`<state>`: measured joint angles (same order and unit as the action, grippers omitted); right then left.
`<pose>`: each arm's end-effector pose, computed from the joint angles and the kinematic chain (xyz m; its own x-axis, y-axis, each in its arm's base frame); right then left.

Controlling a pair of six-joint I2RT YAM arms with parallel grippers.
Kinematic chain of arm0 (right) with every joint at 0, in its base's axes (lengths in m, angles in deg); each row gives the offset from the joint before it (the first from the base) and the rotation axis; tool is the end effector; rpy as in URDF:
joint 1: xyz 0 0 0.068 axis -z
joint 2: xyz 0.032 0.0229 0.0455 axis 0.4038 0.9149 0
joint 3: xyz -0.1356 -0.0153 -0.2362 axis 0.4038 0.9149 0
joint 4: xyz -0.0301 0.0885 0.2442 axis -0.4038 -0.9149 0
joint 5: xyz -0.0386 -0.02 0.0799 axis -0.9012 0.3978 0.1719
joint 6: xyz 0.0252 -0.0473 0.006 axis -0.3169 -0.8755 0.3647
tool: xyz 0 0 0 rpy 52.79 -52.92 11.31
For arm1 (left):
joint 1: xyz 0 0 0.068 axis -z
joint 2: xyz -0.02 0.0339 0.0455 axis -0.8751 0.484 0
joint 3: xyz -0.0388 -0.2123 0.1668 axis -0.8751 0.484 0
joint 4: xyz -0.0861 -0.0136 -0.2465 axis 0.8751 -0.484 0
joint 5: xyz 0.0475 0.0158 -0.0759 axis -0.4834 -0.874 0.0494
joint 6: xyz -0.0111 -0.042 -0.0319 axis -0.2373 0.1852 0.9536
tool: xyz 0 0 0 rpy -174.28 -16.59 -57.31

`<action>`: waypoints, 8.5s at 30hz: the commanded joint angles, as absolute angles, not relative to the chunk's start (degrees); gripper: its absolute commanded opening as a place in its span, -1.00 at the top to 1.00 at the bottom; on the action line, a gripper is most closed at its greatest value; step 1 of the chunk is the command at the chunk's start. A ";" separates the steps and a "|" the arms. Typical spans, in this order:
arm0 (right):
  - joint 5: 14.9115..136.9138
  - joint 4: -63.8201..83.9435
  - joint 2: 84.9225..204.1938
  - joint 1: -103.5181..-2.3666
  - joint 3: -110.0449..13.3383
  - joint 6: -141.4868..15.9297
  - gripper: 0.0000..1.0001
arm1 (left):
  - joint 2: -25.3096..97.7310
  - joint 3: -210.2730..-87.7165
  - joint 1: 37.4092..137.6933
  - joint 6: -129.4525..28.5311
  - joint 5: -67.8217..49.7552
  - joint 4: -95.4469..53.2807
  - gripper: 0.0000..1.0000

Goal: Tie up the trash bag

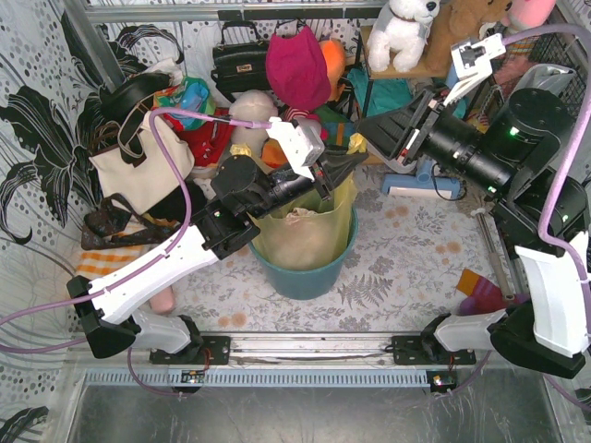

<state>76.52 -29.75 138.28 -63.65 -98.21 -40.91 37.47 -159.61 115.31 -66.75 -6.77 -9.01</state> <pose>0.1250 0.1110 0.6154 -0.2360 0.4217 -0.8755 -0.7170 0.5325 0.4498 0.1690 -0.2461 0.4939 0.2757 -0.2448 -0.9296 0.8784 0.4569 0.1401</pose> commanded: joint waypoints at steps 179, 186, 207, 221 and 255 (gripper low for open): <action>125.97 6.99 164.37 -68.46 -100.45 -49.80 0.62 | 21.74 -145.29 114.76 -58.26 14.55 -0.93 1.00; 119.52 8.83 161.26 -68.50 -97.65 -50.65 1.00 | 22.25 -145.76 114.80 -58.41 14.36 -1.03 1.00; 92.41 3.05 147.13 -69.17 -82.57 -44.83 1.00 | 22.53 -148.03 114.75 -63.21 3.13 -0.03 1.00; 75.21 -3.04 132.59 -69.17 -67.08 -37.05 1.00 | 20.95 -144.82 114.75 -64.06 -3.88 3.65 1.00; 86.95 13.34 113.30 -69.17 -41.51 -30.41 1.00 | 17.98 -142.37 114.75 -65.39 -12.19 0.11 1.00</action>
